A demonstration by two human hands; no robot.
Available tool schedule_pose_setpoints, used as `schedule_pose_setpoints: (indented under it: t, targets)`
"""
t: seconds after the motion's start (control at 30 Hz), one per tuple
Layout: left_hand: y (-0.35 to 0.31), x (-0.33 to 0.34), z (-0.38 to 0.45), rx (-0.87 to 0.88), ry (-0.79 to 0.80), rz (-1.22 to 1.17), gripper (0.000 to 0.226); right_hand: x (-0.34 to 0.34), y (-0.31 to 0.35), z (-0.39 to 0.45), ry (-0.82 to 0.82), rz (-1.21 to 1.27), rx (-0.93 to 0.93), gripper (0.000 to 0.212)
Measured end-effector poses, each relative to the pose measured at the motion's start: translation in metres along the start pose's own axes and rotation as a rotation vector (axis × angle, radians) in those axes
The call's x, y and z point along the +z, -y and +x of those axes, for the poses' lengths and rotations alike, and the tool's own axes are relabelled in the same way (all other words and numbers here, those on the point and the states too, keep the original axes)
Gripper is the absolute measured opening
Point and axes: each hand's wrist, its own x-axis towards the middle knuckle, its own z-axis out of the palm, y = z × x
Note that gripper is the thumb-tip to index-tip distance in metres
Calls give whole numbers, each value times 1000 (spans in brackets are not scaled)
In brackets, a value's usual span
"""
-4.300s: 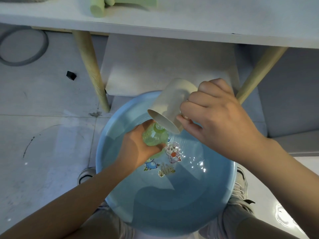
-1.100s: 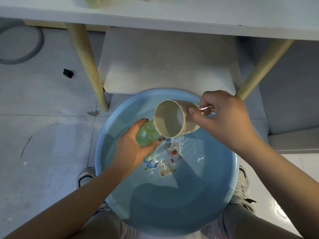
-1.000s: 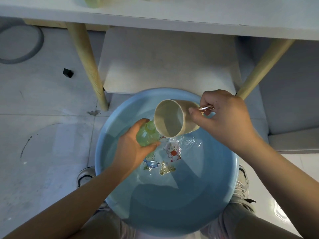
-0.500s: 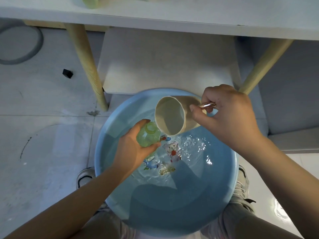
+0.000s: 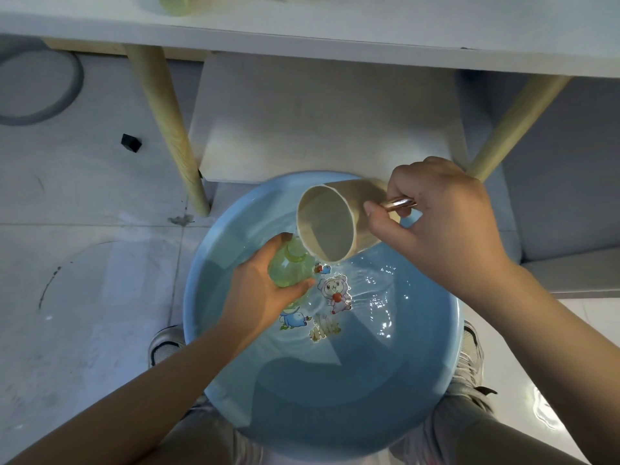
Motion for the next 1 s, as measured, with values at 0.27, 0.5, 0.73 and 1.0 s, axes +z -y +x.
schedule_pose_setpoints:
  t: [0.27, 0.5, 0.73, 1.0]
  targets:
    - [-3, 0, -1, -2, -8, 23, 68, 1, 1, 1, -14, -19, -58, 25]
    - [-4, 0, -2, 11, 2, 14, 71, 2, 1, 1, -15, -26, -95, 25]
    - [-2, 2, -2, 3, 0, -18, 70, 1, 2, 2, -15, -32, -128, 24]
    - [-2, 2, -3, 24, 0, -25, 69, 2, 3, 3, -27, -35, -147, 23]
